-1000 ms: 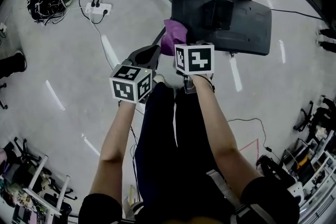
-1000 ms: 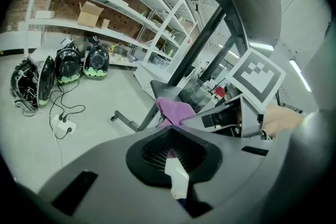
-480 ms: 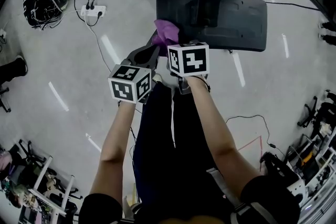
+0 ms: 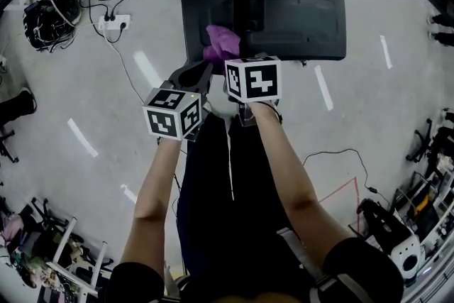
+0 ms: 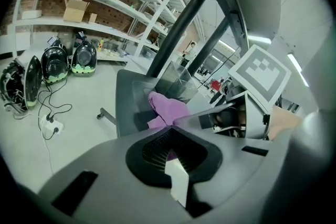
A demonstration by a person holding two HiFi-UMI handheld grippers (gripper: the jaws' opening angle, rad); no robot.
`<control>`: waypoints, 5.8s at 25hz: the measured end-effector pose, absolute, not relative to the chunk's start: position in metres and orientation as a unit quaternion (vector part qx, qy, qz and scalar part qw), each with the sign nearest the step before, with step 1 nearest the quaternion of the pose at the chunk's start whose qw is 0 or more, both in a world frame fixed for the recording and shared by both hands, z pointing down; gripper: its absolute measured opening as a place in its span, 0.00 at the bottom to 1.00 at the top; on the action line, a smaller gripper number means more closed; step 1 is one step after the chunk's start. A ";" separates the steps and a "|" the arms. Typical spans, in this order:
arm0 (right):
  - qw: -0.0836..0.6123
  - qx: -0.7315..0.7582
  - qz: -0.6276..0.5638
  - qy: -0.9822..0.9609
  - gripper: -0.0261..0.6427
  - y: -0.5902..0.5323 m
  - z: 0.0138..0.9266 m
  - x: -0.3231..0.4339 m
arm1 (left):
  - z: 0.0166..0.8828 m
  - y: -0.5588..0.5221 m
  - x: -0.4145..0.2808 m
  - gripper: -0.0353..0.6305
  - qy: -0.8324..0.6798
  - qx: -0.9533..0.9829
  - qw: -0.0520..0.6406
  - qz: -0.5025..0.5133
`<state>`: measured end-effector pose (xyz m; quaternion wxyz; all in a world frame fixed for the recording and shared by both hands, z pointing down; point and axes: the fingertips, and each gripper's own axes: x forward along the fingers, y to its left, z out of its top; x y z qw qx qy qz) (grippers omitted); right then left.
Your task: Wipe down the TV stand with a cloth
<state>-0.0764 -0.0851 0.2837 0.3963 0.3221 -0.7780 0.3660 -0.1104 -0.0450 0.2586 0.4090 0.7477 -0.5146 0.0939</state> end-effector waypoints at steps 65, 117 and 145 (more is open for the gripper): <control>0.365 0.453 0.380 -0.719 0.20 -0.224 0.287 0.264 | 0.260 -0.120 0.118 0.06 -0.481 0.769 0.400 0.130; 0.384 0.456 0.310 -0.741 0.20 -0.007 0.365 0.176 | 0.331 0.065 0.027 0.06 -0.523 0.756 0.390 0.058; 0.378 0.303 0.092 -0.870 0.20 -0.143 0.593 0.040 | 0.566 -0.081 0.006 0.06 -0.568 0.772 0.285 0.008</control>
